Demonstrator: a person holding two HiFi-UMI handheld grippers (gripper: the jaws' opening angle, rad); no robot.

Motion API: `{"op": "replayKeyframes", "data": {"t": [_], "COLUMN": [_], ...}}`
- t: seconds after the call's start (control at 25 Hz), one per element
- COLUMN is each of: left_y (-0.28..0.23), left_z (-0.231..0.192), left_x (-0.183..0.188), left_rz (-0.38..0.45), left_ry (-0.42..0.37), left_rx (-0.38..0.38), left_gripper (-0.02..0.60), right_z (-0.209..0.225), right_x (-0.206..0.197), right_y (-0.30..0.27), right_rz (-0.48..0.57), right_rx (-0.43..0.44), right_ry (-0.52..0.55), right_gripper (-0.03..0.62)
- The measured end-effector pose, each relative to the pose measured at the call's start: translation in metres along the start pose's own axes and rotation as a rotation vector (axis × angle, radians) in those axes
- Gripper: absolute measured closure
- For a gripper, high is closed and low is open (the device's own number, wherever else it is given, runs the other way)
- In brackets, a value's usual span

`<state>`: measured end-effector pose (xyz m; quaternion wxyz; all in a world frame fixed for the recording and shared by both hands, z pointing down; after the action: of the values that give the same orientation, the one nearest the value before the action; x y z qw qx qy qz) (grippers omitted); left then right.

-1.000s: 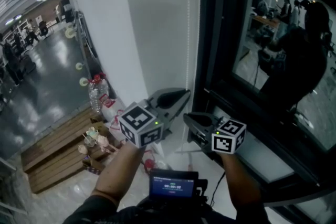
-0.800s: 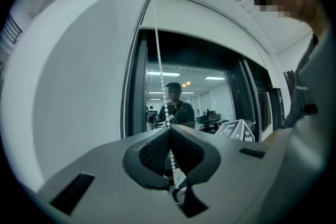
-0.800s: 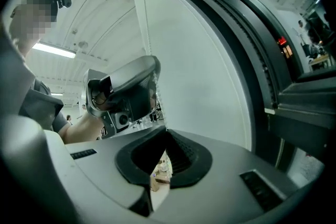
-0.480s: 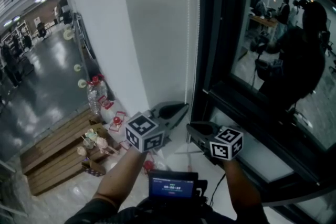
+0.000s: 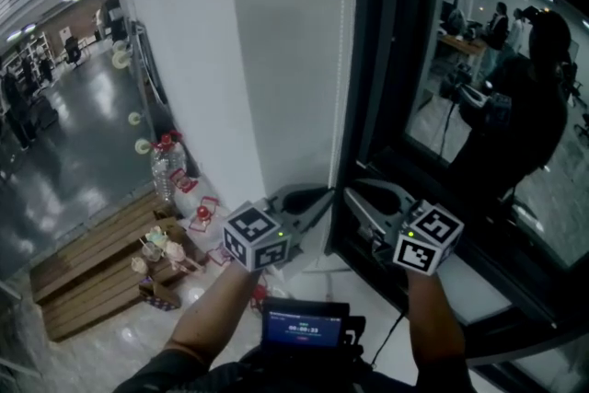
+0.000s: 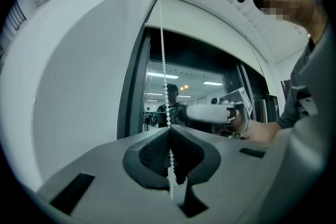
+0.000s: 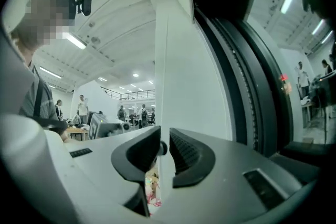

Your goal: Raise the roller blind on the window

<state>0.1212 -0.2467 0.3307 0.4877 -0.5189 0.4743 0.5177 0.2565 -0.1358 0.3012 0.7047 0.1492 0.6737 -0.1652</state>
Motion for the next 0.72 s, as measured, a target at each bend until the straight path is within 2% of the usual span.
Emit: {"op": "replayKeyframes", "data": {"t": [0.12, 0.28, 0.44, 0.56, 0.72], "left_y": [0.001, 0.000, 0.003, 0.002, 0.001], "left_z": [0.002, 0.004, 0.005, 0.006, 0.005], "left_x": [-0.002, -0.002, -0.002, -0.001, -0.003], "left_rz": [0.000, 0.009, 0.010, 0.010, 0.015], "left_ry": [-0.005, -0.001, -0.004, -0.016, -0.001], "left_rx": [-0.005, -0.017, -0.018, -0.019, -0.016], "left_gripper": [0.583, 0.583, 0.583, 0.583, 0.583], "right_z": [-0.005, -0.007, -0.010, -0.007, -0.002], "right_x": [0.031, 0.056, 0.062, 0.063, 0.062], "right_y": [-0.010, -0.028, -0.037, -0.036, -0.037], "right_rz": [0.051, 0.064, 0.047, 0.060, 0.064], "right_rx": [0.026, 0.058, 0.085, 0.093, 0.103], "right_ry": [0.044, 0.086, 0.093, 0.062, 0.022], "right_gripper": [0.525, 0.517, 0.517, 0.588, 0.594]}}
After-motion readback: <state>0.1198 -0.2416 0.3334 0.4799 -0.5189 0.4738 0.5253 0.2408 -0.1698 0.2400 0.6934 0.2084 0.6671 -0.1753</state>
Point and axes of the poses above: the fingertips, and each gripper's own axes: y backward along the fingers, z to its right, x out of its top, the point moved 9 cm from there along y, backward along the fingers, and after that the axes turned 4 degrees about -z, right-handed, at the moved point
